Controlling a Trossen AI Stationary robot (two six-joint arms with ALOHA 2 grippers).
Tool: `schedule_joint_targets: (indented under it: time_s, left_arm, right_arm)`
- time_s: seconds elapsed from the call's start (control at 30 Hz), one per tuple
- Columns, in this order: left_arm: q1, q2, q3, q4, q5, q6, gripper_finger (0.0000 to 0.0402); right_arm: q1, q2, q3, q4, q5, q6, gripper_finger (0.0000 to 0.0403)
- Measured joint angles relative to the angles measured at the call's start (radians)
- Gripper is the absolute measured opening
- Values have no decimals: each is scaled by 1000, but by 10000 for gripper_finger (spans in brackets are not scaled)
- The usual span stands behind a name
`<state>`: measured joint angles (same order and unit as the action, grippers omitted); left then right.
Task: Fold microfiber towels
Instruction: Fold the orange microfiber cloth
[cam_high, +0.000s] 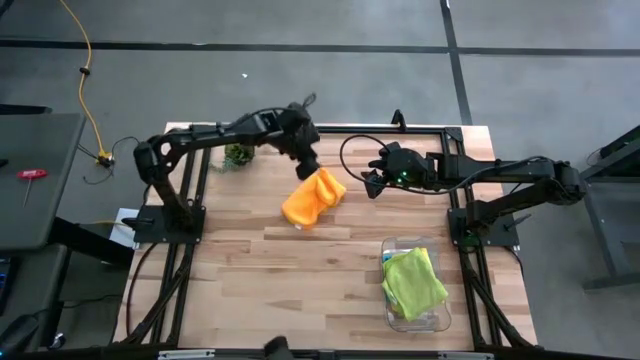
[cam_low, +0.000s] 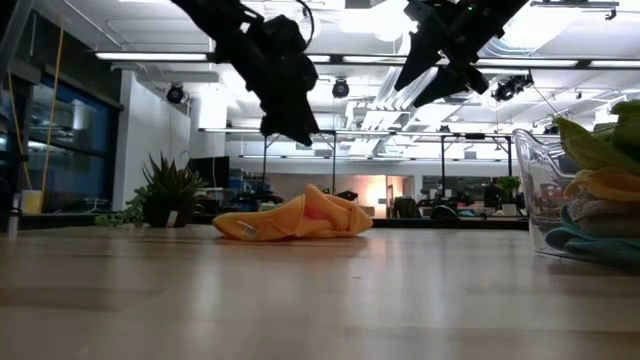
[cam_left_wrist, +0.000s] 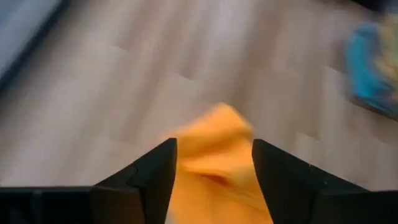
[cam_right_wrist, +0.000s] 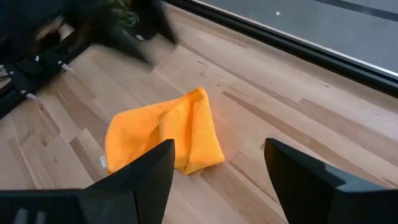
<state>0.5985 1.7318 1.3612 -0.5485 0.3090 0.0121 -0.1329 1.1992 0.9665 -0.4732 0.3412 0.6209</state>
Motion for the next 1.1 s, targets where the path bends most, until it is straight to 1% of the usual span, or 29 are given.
schedule_joint_targets:
  time_s: [0.1,0.13,0.2,0.3,0.37,0.47,0.57,0.63,0.8,0.97,1.1]
  left_arm:
    - [-25,-2,-89,65,123,-21,204]
    - [-32,-2,-127,96,151,-39,203]
    - [-46,-2,-203,177,172,-82,201]
    - [-57,-1,-310,286,174,-125,196]
    - [-60,-1,-360,346,162,-131,191]
    - [-72,-1,-421,433,94,-114,182]
    - [-84,0,-448,504,11,-87,174]
    - [-90,0,-449,530,-15,-72,171]
    - [-108,0,-449,594,-9,-44,166]
    - [-123,10,-449,568,6,9,160]
    - [-134,25,-450,574,5,17,143]
  right_arm:
    - [0,0,0,0,0,0,240]
    - [0,0,0,0,0,2,240]
    - [0,0,0,0,0,7,240]
    - [3,0,0,1,0,7,240]
    - [3,0,0,2,0,7,240]
    - [2,0,0,11,0,7,240]
    - [3,0,0,25,0,6,240]
    - [3,0,0,31,0,7,240]
    - [3,0,0,31,0,7,240]
    - [3,0,0,31,0,9,240]
    - [3,0,0,31,0,9,240]
